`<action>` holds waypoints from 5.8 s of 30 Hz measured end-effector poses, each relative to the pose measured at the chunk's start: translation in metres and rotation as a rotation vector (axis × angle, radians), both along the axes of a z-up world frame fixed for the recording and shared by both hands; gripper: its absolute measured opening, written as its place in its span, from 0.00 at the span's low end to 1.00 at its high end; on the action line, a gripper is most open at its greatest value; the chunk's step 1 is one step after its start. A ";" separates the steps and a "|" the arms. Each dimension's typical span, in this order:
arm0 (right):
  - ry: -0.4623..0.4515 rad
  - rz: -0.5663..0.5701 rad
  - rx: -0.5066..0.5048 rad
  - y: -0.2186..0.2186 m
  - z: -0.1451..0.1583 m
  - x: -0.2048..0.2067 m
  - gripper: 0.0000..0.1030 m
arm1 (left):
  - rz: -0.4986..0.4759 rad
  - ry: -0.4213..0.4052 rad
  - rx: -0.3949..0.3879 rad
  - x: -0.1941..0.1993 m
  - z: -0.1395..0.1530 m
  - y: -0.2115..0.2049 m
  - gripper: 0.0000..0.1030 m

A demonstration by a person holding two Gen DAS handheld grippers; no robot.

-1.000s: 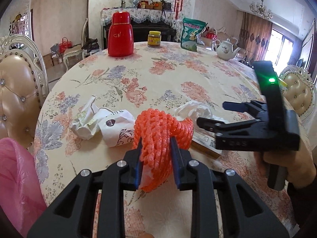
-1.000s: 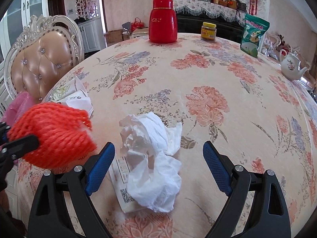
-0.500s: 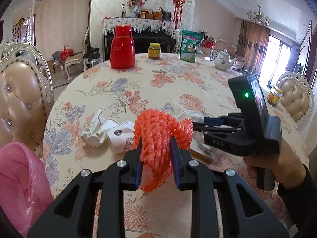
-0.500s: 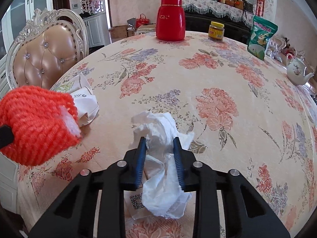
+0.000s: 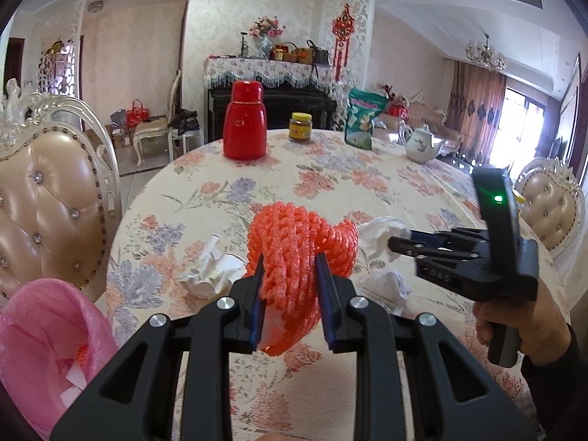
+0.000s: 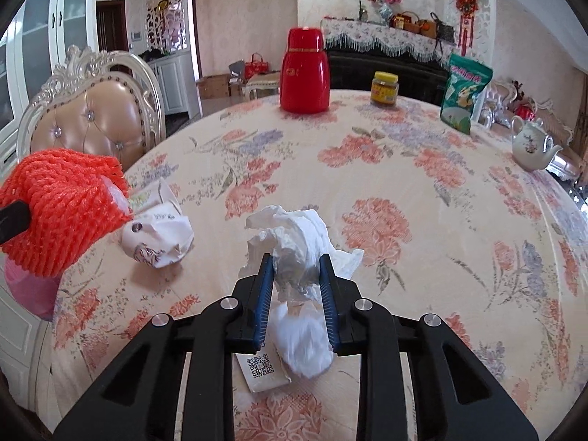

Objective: Collect trash
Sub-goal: 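Carry the orange net and white tissue over the pink bin, then open both tools to drop the net and tissue into the bin, then move both tools back over the remaining trash on the table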

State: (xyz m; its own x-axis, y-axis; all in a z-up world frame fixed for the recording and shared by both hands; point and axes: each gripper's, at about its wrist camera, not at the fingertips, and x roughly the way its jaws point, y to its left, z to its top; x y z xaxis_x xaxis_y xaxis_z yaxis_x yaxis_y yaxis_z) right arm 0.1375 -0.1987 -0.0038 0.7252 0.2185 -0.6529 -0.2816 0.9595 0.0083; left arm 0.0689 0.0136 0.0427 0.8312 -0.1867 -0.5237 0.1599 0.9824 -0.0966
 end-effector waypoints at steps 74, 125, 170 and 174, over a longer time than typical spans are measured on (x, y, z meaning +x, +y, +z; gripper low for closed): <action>-0.016 0.454 0.041 0.323 0.036 -0.049 0.25 | 0.489 -0.028 -0.055 -0.129 -0.003 0.278 0.24; 0.020 0.463 0.034 0.329 0.022 -0.050 0.59 | 0.504 -0.017 -0.091 -0.123 -0.006 0.281 0.51; 0.104 0.098 0.043 0.055 -0.033 -0.052 0.62 | 0.204 0.025 -0.059 -0.039 -0.019 0.086 0.56; 0.143 0.083 0.046 0.041 -0.045 -0.045 0.62 | 0.191 0.033 -0.057 -0.032 -0.022 0.075 0.56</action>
State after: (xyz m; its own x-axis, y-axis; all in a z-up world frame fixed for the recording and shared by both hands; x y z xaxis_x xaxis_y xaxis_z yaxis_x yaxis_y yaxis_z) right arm 0.0921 -0.1582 -0.0485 0.6034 0.3062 -0.7363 -0.3530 0.9305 0.0977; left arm 0.0365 0.0887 0.0206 0.8369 -0.0576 -0.5443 -0.0328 0.9874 -0.1549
